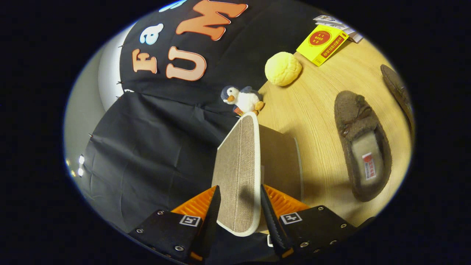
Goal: Open the storage box then place both shoes into the box .Put the left shoe in first, then the right shoe, with the right side of both shoes facing outward in a uniform manner.
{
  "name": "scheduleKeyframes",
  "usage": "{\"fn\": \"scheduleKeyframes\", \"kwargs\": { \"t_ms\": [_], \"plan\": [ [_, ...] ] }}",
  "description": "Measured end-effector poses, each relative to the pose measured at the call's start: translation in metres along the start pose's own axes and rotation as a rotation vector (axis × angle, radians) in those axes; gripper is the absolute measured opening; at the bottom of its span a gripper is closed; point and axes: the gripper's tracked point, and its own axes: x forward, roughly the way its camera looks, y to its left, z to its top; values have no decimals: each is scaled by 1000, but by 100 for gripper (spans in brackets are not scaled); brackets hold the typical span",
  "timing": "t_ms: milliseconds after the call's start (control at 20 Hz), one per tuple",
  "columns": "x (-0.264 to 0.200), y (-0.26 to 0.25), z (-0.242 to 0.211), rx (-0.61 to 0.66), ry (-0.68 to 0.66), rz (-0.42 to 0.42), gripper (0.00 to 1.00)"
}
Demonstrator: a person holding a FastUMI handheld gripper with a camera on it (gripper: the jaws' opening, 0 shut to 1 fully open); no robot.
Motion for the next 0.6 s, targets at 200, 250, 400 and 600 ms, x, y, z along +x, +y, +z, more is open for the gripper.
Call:
{"fn": "scheduleKeyframes", "kwargs": {
  "t_ms": [200,250,400,600],
  "plan": [
    [12,-14,-15,-11,61,-64,34],
    [16,-22,-23,-5,96,-96,31],
    [19,-15,-25,38,121,-75,19],
    [17,2,-23,36,160,-54,8]
  ]
}}
